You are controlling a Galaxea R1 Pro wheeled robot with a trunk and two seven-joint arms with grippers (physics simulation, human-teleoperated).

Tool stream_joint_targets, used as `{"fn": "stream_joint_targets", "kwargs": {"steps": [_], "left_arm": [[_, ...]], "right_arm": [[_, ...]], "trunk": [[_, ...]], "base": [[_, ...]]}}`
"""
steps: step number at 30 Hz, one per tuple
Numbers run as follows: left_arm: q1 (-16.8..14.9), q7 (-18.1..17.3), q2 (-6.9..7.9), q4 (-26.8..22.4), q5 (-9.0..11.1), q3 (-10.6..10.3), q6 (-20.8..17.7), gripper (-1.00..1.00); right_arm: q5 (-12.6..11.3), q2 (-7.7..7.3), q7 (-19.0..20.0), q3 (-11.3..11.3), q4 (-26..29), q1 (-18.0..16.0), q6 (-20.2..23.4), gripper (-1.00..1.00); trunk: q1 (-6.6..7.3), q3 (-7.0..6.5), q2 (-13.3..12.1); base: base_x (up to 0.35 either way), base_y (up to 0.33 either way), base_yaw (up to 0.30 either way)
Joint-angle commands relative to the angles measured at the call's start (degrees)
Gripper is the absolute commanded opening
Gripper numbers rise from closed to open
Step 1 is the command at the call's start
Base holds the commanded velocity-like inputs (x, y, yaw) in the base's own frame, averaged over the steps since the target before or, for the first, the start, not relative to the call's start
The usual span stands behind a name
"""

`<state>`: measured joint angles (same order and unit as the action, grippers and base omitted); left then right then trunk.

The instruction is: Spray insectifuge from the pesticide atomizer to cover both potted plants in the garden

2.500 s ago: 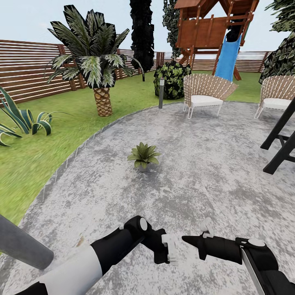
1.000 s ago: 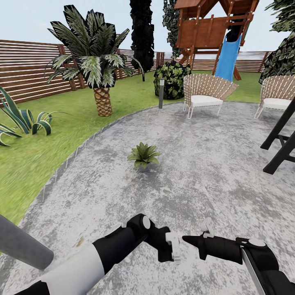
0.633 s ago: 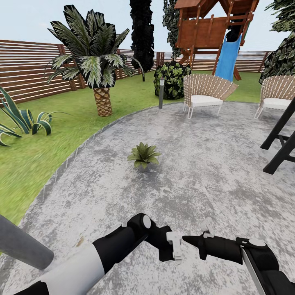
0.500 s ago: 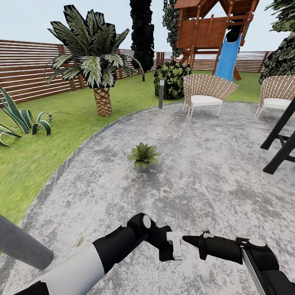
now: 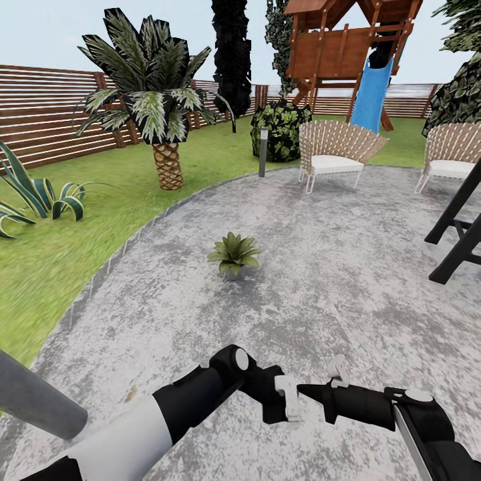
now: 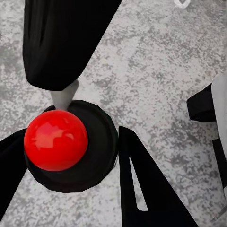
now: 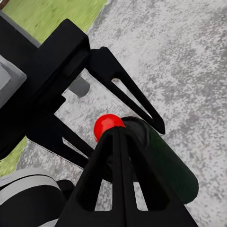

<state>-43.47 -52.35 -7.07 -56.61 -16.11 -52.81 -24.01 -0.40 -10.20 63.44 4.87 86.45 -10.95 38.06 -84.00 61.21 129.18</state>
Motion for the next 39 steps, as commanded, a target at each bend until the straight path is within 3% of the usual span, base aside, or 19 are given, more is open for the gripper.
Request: {"fn": "stream_joint_targets", "kwargs": {"steps": [1, 39], "left_arm": [[-0.07, -0.29, -0.03, -0.08, -0.24, 0.02, -0.42, -1.00], [0.21, -0.15, -0.06, 0.17, -0.23, 0.07, -0.34, -1.00]], "right_arm": [[-0.04, 0.00, 0.20, 0.05, 0.03, -0.03, 0.43, -1.00], [-0.04, 0.01, 0.25, 0.04, 0.03, -0.03, 0.43, -1.00]], "trunk": [[0.01, 0.05, 0.02], [0.01, 0.05, 0.02]], "base": [[0.000, 0.000, 0.000], [0.000, 0.000, 0.000]]}}
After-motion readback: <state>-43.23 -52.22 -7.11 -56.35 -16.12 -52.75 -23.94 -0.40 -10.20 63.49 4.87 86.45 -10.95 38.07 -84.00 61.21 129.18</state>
